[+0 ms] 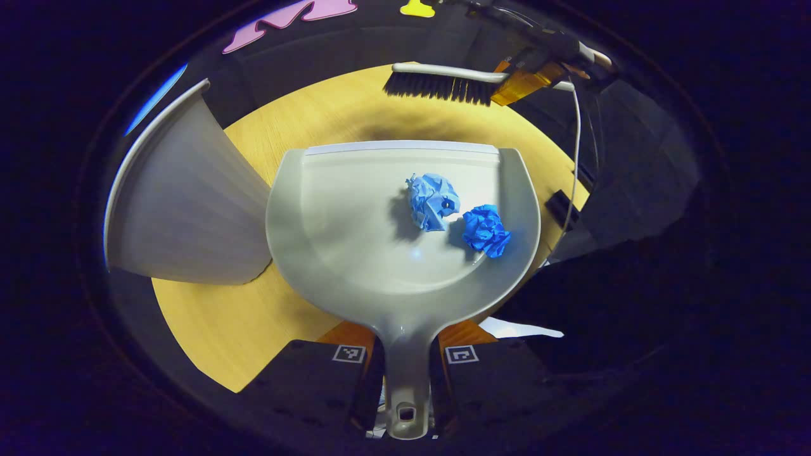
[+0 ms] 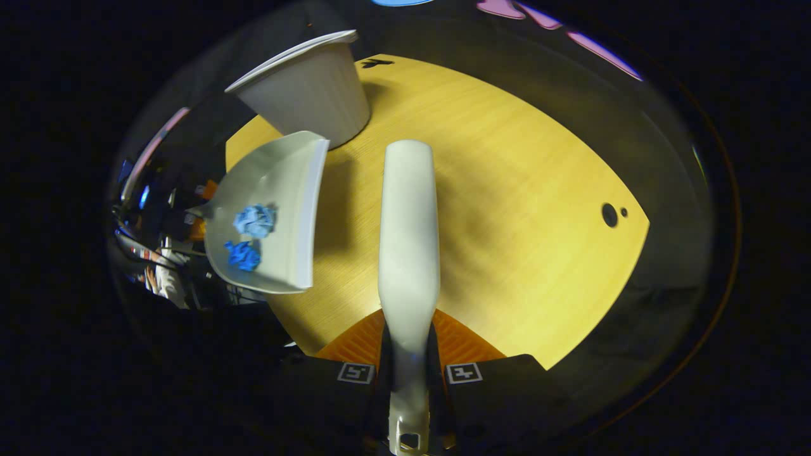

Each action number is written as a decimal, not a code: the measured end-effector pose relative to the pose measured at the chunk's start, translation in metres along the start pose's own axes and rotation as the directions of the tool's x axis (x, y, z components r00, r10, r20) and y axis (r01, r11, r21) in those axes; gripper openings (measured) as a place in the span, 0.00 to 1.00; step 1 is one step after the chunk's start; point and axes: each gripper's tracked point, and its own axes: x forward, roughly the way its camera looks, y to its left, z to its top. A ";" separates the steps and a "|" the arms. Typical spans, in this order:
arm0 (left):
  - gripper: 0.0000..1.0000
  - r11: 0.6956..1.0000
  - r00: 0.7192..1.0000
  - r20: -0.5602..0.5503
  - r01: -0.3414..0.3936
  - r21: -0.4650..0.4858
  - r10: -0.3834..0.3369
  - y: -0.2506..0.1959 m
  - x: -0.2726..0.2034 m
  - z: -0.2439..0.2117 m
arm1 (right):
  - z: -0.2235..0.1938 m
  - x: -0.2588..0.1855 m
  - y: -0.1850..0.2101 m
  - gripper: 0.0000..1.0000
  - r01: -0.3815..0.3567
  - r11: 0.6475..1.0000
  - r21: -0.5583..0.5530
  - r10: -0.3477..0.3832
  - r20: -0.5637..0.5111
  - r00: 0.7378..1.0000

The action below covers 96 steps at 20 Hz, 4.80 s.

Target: Pick up the small broom and dustpan from the desktop, sweep the trash into the dustpan with the broom, and then empty the trash into the garbage bin.

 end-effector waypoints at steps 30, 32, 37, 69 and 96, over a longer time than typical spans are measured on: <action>0.29 0.707 0.596 -0.381 -0.603 0.370 0.707 0.182 0.017 0.055 | -0.057 0.019 0.011 0.27 -0.231 0.887 0.400 0.070 0.376 0.924; 0.30 0.642 0.529 -0.366 -0.604 0.472 0.766 0.186 0.014 0.057 | -0.059 0.022 0.012 0.27 -0.232 0.884 0.405 0.067 0.381 0.922; 0.29 0.614 0.517 -0.332 -0.635 0.469 0.789 0.184 0.012 0.054 | -0.065 0.022 0.006 0.27 -0.226 0.883 0.410 0.063 0.374 0.925; 0.29 0.912 0.994 0.030 -0.083 -0.401 0.103 -0.112 0.344 0.118 | -0.104 0.144 -0.018 0.27 0.072 0.784 0.616 -0.127 0.045 0.991; 0.79 0.835 0.990 -0.107 -0.137 -0.533 0.093 -0.123 0.355 0.088 | -0.059 0.166 -0.009 0.84 -0.043 0.659 0.751 0.022 0.037 0.999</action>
